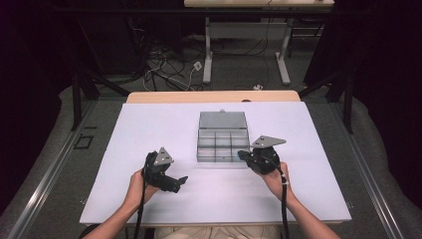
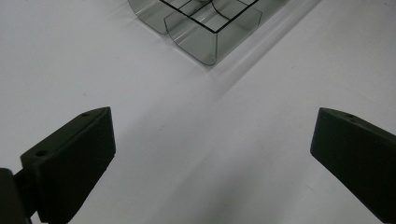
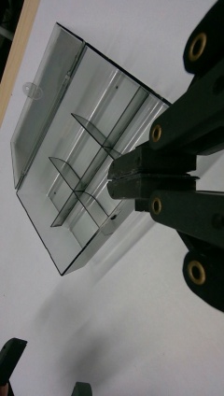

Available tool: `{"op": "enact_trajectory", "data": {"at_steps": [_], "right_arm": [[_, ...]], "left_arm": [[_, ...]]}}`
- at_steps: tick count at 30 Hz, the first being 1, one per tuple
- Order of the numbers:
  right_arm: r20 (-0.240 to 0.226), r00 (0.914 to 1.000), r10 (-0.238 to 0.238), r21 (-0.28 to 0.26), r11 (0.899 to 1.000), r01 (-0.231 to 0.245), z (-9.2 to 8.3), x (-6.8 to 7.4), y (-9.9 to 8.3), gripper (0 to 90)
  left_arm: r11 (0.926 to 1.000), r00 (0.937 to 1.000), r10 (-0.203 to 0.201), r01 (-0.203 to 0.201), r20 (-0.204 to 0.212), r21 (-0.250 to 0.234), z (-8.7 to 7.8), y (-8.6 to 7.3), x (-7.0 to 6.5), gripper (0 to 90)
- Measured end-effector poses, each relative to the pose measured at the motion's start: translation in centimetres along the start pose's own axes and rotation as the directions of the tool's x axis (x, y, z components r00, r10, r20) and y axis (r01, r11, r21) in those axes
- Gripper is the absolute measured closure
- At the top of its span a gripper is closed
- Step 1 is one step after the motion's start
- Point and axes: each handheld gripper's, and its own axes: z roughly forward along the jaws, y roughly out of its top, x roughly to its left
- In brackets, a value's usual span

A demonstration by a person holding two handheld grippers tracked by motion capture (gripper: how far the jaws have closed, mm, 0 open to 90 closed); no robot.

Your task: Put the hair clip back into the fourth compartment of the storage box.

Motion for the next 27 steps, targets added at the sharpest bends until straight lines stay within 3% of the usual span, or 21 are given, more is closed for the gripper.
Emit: {"op": "enact_trajectory", "data": {"at_steps": [27], "right_arm": [[0.028,0.9996,-0.004,-0.014,1.0,0.004,3.2,-0.4,1.8,89.3]], "left_arm": [[1.0,1.0,0.009,-0.009,-0.002,-0.001,0.1,0.1,0.0,0.0]]}}
